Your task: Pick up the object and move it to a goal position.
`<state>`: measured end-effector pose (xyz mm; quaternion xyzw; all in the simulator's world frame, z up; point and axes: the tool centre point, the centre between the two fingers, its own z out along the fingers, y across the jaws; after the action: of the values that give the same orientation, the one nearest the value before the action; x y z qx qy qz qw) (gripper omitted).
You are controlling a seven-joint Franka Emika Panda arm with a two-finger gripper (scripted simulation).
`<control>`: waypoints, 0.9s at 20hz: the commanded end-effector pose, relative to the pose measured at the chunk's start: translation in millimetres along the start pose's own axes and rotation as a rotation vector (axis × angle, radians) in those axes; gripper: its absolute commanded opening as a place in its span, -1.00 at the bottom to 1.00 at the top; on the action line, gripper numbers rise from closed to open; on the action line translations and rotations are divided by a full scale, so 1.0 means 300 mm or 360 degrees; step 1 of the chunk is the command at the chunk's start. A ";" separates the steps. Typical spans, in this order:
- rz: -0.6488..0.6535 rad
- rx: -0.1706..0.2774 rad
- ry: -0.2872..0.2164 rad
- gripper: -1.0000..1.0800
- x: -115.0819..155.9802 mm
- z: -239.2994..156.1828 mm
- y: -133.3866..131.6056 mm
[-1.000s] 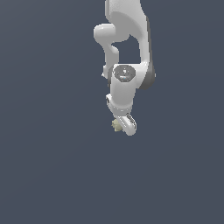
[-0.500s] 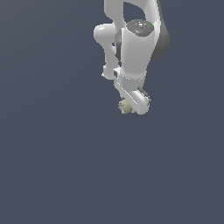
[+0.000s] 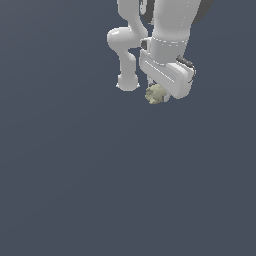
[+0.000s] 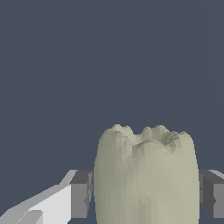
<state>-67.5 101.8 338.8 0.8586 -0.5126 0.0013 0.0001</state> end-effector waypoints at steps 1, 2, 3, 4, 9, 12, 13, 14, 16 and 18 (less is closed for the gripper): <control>0.0001 -0.0002 0.0000 -1.00 -0.029 -0.073 0.008; 0.0000 -0.0002 0.0000 -1.00 -0.039 -0.098 0.010; 0.0000 -0.0002 0.0000 -1.00 -0.048 -0.122 0.011; -0.0001 -0.0002 -0.0001 -1.00 -0.057 -0.143 0.011; -0.0001 -0.0002 -0.0002 -1.00 -0.088 -0.223 0.014; -0.0002 -0.0002 -0.0003 -1.00 -0.098 -0.248 0.014; -0.0002 -0.0002 -0.0003 -1.00 -0.100 -0.253 0.013; -0.0002 -0.0002 -0.0003 -1.00 -0.101 -0.256 0.013; -0.0002 -0.0002 -0.0003 -1.00 -0.101 -0.257 0.011; -0.0002 -0.0002 -0.0003 -1.00 -0.099 -0.252 0.010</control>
<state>-84.6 126.8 415.0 0.8591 -0.5119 0.0004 -0.0002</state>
